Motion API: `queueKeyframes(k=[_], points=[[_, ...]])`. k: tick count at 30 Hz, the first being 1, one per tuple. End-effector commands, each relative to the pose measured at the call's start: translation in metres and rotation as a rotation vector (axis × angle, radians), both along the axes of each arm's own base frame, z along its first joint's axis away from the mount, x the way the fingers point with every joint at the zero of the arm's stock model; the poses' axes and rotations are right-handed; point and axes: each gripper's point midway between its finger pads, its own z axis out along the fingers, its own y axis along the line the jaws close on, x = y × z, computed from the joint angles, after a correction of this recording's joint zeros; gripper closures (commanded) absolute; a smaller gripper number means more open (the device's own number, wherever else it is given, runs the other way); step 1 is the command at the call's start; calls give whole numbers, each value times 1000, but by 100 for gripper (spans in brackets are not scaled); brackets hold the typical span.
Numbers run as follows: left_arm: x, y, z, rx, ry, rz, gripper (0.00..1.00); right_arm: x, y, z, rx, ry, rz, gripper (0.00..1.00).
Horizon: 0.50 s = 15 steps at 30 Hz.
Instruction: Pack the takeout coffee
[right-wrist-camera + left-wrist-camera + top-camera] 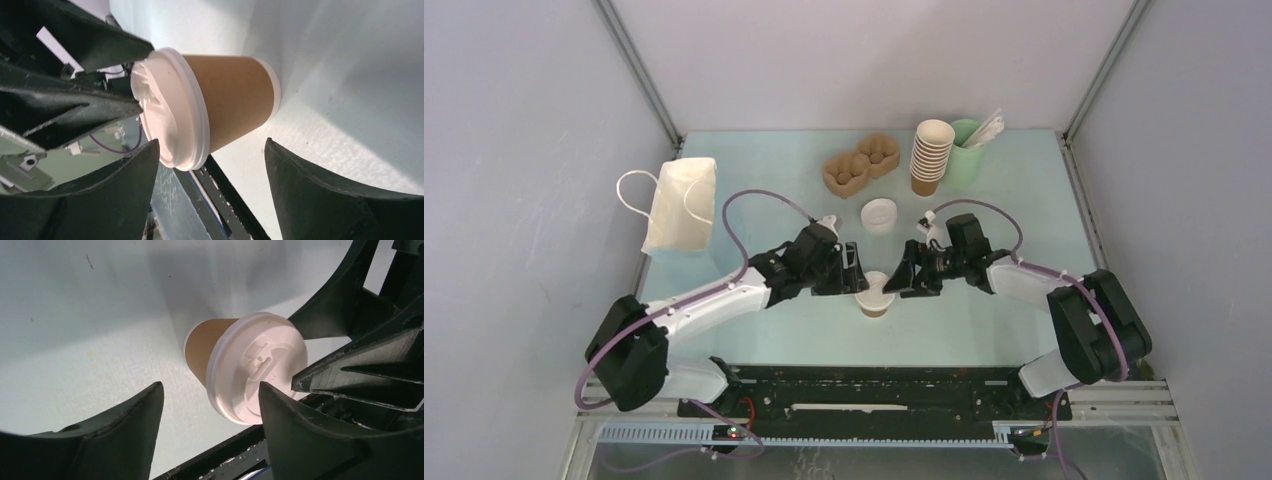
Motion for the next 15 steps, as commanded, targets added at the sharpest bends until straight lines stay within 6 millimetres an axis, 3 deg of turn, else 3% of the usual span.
queueKeyframes(k=[1, 7, 10, 15], points=[[16, -8, 33, 12, -82, -38, 22, 23, -8, 16, -95, -89, -51, 13], [17, -8, 66, -19, -137, -46, 13, 29, -16, 36, -242, -208, -55, 6], [17, 16, 91, 13, -208, 8, 9, 25, -22, 44, -365, -271, -46, 1], [-7, 43, 148, -91, -372, -3, 4, 20, -19, 57, -531, -366, -10, 0]])
